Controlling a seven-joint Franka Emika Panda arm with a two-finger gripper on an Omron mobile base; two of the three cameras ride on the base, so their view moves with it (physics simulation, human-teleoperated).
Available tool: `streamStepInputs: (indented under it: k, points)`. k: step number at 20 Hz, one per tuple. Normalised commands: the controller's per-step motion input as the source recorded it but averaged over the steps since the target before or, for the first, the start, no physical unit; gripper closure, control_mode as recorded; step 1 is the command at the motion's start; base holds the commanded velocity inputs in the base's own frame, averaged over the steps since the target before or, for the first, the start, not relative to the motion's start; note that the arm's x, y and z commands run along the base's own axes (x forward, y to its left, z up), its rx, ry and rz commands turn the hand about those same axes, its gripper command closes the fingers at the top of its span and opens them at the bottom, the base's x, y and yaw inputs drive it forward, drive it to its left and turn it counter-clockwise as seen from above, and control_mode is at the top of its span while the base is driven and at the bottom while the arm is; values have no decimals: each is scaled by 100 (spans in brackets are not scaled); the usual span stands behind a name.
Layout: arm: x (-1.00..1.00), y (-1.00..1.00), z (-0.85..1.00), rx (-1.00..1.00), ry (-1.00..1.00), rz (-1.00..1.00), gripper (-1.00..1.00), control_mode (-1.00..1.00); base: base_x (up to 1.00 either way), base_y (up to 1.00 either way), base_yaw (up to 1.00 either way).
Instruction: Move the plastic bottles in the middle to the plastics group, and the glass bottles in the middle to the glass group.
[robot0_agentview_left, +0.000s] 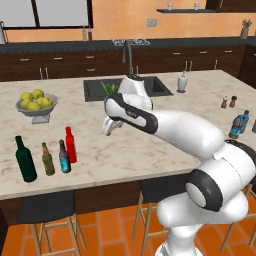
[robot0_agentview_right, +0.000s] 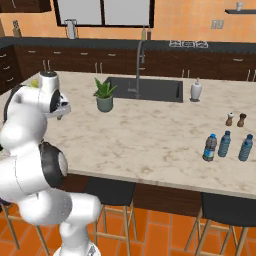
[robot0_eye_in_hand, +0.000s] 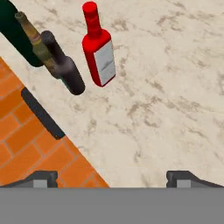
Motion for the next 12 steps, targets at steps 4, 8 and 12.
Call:
streamStepInputs:
  k: [4,8,12]
  points:
    - [-74,-100,-1,0,0,0,-100,-100,0,0,0]
    - [-74,-100,0,0,0,-2,-100,-100,0,0,0]
    - [-75,-92,0,0,2,-9,-100,-100,0,0,0]
